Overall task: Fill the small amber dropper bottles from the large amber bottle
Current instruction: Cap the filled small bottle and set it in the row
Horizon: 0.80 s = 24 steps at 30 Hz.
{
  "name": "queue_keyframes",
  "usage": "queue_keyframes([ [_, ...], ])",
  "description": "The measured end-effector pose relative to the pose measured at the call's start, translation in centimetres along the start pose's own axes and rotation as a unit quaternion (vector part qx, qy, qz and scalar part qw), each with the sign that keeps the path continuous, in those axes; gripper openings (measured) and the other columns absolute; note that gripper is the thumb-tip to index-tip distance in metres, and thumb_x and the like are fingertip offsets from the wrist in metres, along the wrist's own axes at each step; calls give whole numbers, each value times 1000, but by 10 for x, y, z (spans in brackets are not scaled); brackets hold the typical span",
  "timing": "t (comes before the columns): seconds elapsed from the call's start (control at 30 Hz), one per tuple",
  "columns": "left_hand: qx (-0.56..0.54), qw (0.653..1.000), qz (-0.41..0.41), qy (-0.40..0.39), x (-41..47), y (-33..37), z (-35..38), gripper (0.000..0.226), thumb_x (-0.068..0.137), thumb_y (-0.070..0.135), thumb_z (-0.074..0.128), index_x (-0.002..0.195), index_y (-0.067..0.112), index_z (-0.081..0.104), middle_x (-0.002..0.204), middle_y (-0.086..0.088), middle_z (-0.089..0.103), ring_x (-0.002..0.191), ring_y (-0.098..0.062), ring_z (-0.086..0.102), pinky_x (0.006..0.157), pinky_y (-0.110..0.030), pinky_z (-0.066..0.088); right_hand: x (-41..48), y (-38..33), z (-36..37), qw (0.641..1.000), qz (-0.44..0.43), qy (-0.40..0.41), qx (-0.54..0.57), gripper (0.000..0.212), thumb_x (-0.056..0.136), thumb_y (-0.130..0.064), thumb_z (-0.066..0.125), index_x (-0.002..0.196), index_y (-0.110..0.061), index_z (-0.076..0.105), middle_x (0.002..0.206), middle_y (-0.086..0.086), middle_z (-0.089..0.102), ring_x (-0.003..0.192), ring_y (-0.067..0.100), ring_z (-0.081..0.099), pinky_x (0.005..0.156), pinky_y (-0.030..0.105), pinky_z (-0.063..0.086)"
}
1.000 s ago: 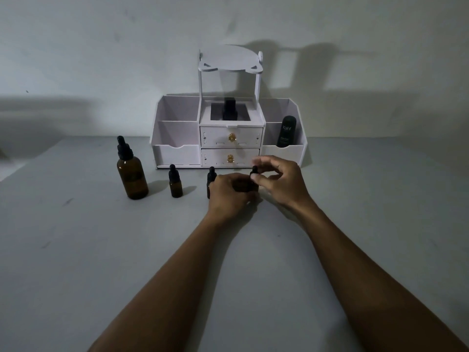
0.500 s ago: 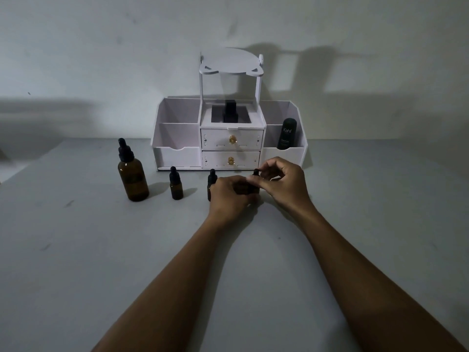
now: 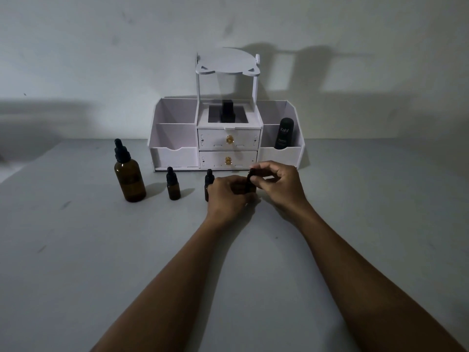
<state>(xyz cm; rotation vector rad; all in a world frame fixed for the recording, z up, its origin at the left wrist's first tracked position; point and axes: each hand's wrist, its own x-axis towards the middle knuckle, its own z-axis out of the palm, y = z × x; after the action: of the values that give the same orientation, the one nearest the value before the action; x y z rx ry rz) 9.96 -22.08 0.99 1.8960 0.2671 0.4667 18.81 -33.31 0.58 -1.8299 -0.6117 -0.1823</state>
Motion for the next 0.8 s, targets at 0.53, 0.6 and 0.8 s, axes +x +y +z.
queue_keyframes([
  [0.53, 19, 999, 15, 28, -1, -1, 3, 32, 83, -1, 74, 114, 8, 73, 98, -3, 74, 72, 1, 65, 57, -1, 45, -1, -1, 5, 1000, 7, 23, -6, 19, 82, -15, 80, 100, -15, 76, 93, -3, 74, 90, 12, 69, 85, 30, 60],
  [0.6, 21, 999, 15, 29, -3, 1, 5, 31, 84, -1, 73, 114, 8, 73, 95, 1, 72, 73, 1, 65, 59, -2, 49, -1, 1, 4, 1000, 7, 19, -8, 20, 82, -17, 80, 102, -16, 76, 94, -5, 74, 90, 9, 69, 85, 28, 60],
  [0.8, 35, 999, -34, -14, -13, 0, -7, 60, 84, 14, 77, 140, 16, 55, 136, -6, 62, 124, -20, 59, 102, -26, 49, -3, 1, 1, 1000, -8, 2, -15, 30, 83, -18, 79, 113, -18, 71, 99, -6, 72, 92, 4, 67, 81, 20, 57],
])
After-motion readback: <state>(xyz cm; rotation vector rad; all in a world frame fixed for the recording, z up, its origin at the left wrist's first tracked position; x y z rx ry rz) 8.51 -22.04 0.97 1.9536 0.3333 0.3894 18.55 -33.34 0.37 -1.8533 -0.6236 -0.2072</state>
